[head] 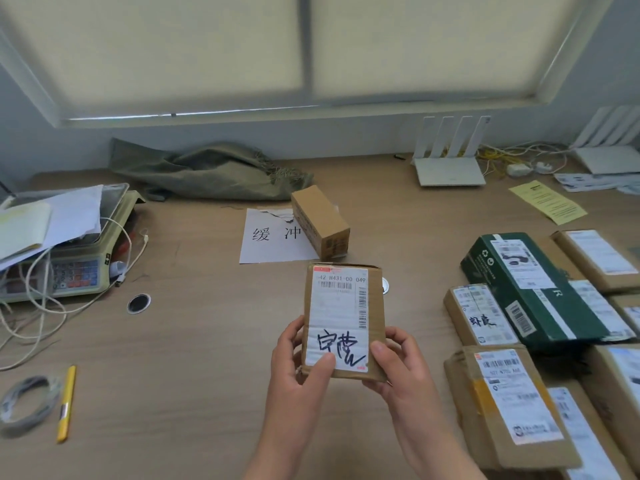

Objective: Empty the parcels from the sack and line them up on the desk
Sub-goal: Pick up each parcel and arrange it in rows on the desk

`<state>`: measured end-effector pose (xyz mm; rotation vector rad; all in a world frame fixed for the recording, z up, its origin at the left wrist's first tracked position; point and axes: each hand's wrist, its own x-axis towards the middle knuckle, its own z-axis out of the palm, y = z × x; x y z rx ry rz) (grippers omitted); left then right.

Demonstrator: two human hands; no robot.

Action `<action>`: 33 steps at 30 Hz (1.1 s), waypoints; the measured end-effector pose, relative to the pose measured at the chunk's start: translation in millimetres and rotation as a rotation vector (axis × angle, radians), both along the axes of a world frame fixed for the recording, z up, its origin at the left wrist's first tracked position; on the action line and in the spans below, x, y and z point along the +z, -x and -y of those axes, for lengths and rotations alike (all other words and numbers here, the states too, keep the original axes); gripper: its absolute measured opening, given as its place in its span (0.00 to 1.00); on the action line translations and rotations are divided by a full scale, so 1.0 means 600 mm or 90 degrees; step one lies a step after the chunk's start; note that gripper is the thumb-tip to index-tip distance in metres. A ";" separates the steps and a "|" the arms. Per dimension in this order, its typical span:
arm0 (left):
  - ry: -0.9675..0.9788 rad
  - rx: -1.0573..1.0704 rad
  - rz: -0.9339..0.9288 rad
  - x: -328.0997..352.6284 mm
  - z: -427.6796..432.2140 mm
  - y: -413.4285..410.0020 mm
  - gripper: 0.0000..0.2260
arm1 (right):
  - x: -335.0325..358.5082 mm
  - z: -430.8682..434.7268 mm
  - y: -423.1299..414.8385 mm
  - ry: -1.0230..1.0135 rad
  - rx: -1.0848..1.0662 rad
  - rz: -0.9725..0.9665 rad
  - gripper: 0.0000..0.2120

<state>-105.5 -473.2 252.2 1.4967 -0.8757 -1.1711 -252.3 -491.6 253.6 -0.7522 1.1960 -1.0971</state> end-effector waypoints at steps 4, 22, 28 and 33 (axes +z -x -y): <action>0.014 -0.003 -0.001 0.022 -0.019 0.043 0.25 | 0.026 -0.020 0.040 0.013 0.000 -0.012 0.13; 0.002 0.012 -0.028 0.030 -0.049 0.123 0.23 | 0.049 -0.050 0.114 -0.015 0.006 -0.060 0.09; -0.019 0.009 -0.021 0.023 -0.030 0.158 0.23 | 0.032 -0.033 0.155 -0.041 -0.011 -0.094 0.09; -0.037 0.024 -0.002 0.003 0.017 0.212 0.20 | 0.017 0.023 0.216 -0.021 0.030 -0.147 0.09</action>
